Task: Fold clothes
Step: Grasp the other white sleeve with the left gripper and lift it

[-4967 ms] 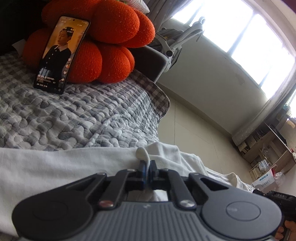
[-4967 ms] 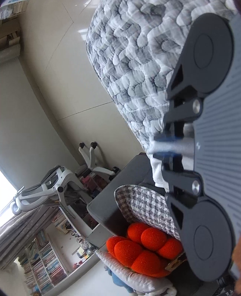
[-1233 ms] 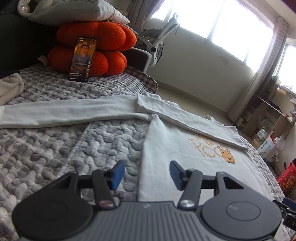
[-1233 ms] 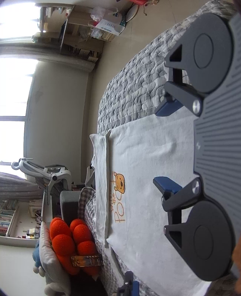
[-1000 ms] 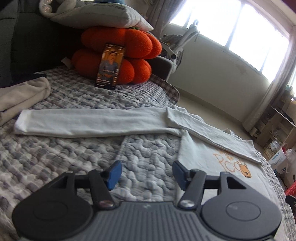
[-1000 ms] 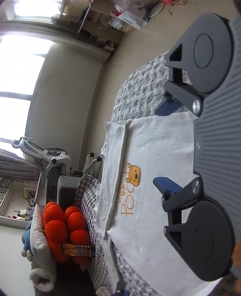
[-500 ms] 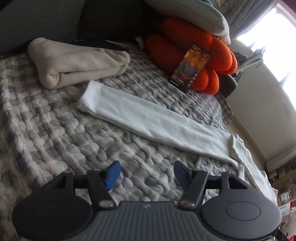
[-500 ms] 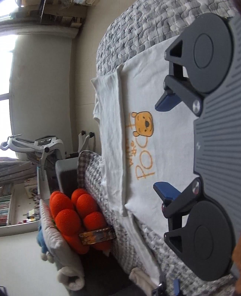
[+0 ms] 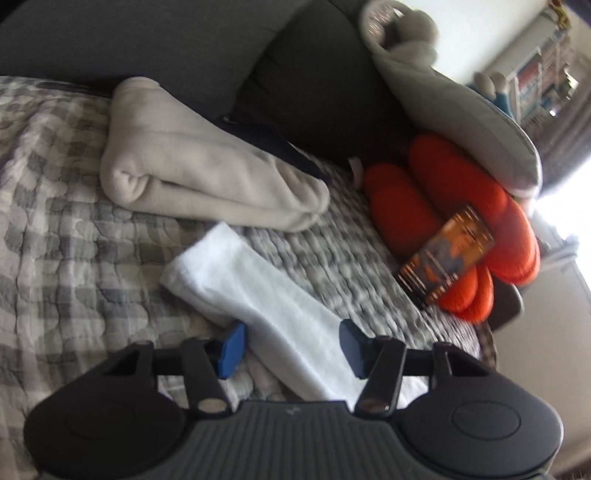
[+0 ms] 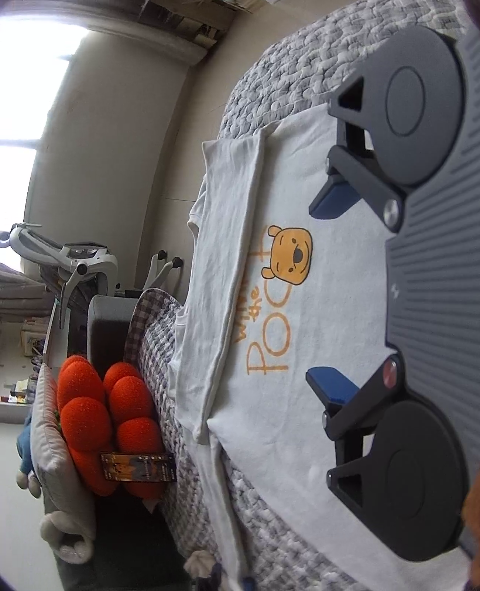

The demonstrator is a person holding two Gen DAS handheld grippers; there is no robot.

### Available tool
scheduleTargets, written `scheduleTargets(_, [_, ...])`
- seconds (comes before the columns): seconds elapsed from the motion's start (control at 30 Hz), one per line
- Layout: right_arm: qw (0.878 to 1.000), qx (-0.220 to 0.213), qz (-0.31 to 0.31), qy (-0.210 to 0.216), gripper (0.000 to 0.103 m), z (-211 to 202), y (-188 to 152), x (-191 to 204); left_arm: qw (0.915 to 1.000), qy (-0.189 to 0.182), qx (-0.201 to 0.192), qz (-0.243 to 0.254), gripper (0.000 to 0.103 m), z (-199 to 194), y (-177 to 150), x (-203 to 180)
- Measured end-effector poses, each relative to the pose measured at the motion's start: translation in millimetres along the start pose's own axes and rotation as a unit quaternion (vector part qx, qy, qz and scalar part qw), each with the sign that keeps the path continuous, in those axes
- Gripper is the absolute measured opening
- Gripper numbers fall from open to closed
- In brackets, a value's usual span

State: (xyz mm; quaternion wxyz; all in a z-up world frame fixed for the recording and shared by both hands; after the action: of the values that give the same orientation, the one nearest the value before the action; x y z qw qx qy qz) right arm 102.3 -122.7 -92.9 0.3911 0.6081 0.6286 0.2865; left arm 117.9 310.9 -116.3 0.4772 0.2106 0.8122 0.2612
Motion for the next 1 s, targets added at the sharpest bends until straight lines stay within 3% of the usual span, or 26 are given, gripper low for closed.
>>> scheduleTargets(0.03, [1.0,0.004,0.008,-0.003,0.091,3,2,-2,0.9995,0.029,-0.005,0.014,0.018,0,0,-2])
scheduleTargets(0.07, [1.0,0.01,0.015,-0.008,0.091,7,3,-5,0.9987,0.044,-0.011,0.022,0.012,0,-1,-4])
scheduleTargets(0.13, [0.999,0.02,0.026,-0.017,0.091,13,5,-10,0.9968,0.068,-0.023,0.035,0.009,0,-3,-8])
scheduleTargets(0.23, [0.999,0.022,0.032,-0.03,0.091,20,8,-18,0.9944,0.068,-0.048,0.064,0.007,-6,0,-20])
scheduleTargets(0.47, [0.997,0.037,0.044,-0.045,0.091,32,4,-28,0.9881,0.018,-0.11,0.106,0.007,-22,27,-67])
scheduleTargets(1.0, [0.996,0.041,0.063,-0.039,0.092,37,8,-37,0.9793,-0.117,-0.12,0.114,0.007,-38,30,-186])
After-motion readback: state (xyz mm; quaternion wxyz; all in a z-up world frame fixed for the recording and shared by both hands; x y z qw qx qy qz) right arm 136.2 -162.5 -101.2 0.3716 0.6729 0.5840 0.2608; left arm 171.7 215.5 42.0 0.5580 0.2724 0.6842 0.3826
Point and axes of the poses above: each gripper's, at about its wrist camera, not at the fingertips, and z roughly the way its jaws point, x to its left, y to its top, the point moved 7 cm from there along z, roughly the way its jaws point, and after that the axes turned 14 degrees about -y, right-handed, at the moved point
